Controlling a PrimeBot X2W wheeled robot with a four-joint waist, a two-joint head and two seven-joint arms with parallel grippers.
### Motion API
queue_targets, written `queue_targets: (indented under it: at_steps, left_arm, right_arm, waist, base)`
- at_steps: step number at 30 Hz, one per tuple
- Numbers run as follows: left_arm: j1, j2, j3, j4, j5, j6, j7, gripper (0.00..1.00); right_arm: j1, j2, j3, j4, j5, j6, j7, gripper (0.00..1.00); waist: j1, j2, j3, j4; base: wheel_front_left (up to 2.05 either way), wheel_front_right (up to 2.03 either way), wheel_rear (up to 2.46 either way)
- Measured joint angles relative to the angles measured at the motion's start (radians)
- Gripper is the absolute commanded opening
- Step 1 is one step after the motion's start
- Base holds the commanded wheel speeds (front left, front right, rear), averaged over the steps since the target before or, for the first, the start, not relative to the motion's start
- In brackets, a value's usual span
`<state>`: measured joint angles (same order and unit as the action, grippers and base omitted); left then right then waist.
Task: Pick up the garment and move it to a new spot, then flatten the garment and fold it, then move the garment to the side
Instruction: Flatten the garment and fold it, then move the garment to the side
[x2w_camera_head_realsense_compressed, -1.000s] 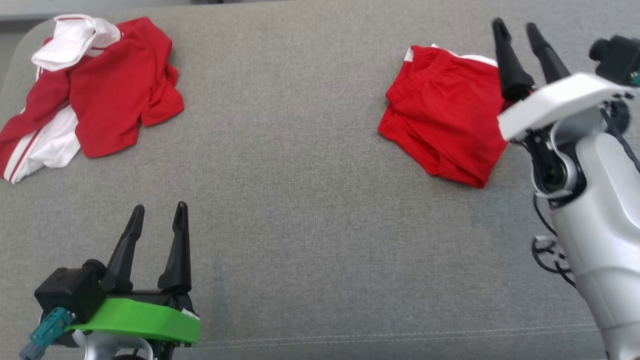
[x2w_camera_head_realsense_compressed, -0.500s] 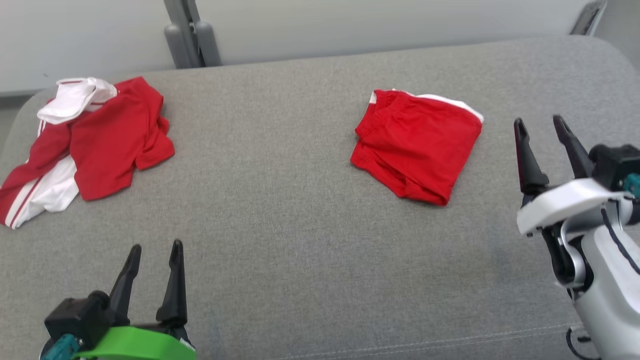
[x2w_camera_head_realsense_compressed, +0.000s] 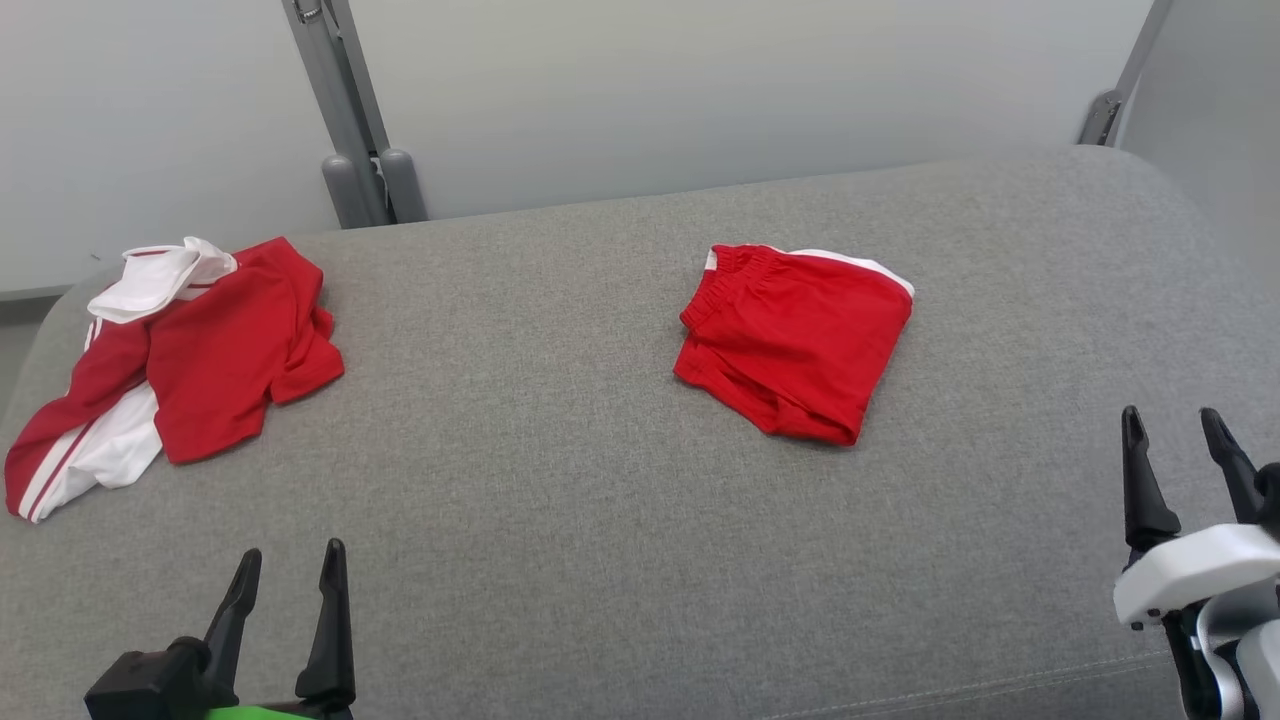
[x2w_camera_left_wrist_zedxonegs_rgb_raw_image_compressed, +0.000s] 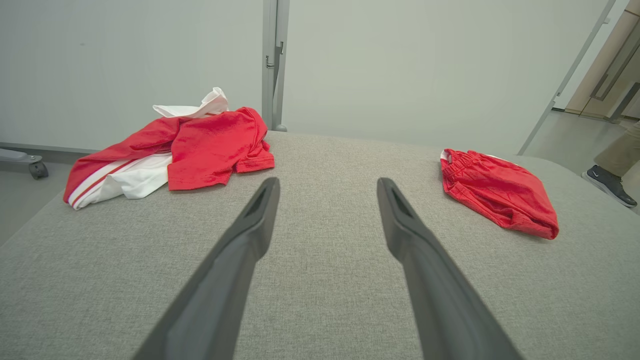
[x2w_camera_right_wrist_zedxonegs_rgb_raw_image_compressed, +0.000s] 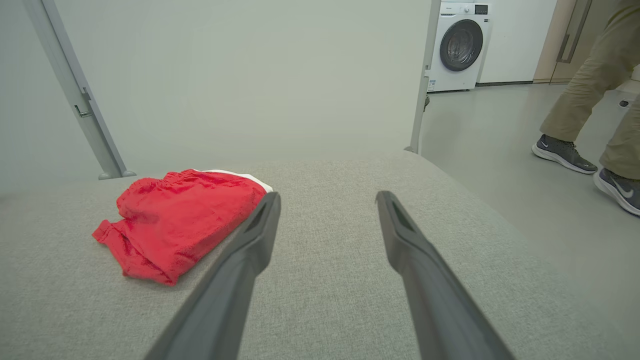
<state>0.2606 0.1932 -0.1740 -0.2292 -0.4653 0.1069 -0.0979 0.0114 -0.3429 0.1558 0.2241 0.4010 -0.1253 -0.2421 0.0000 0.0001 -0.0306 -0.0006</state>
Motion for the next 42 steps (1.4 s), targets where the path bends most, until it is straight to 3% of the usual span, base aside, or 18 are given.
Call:
queue_targets:
  at_steps: [14,20,27,34,42]
  left_arm:
    - [0.028,0.01,0.006,-0.011,0.004,0.0,-0.008,1.0]
    - [0.034,0.008,0.007,-0.034,0.004,0.0,-0.008,1.0]
    - [0.035,0.006,-0.011,-0.068,0.004,0.0,0.002,1.0]
    - [0.004,0.005,-0.022,-0.078,0.004,0.0,0.002,1.0]
    - [-0.031,-0.002,-0.024,-0.077,0.004,0.0,0.002,1.0]
  right_arm:
    - [0.106,0.061,-0.099,-0.048,-0.058,0.0,-0.004,1.0]
    - [0.105,0.229,-0.157,-0.082,0.172,0.0,0.0,1.0]
    - [0.013,0.321,-0.184,-0.074,0.361,-0.001,0.128,1.0]
    - [-0.129,0.293,-0.218,-0.018,0.42,-0.001,0.274,1.0]
    - [-0.28,0.28,-0.194,0.075,0.347,-0.001,0.391,1.0]
  waist:
    - [0.0,0.0,-0.01,0.005]
    - [0.0,0.0,0.014,0.014]
    - [0.0,0.0,0.067,0.026]
    - [0.0,0.0,0.131,0.05]
    - [0.0,0.0,0.194,0.084]
  base:
    - [0.0,0.0,0.0]
    - [0.0,0.0,0.0]
    - [0.0,0.0,0.0]
    - [0.0,0.0,0.0]
    - [0.0,0.0,0.0]
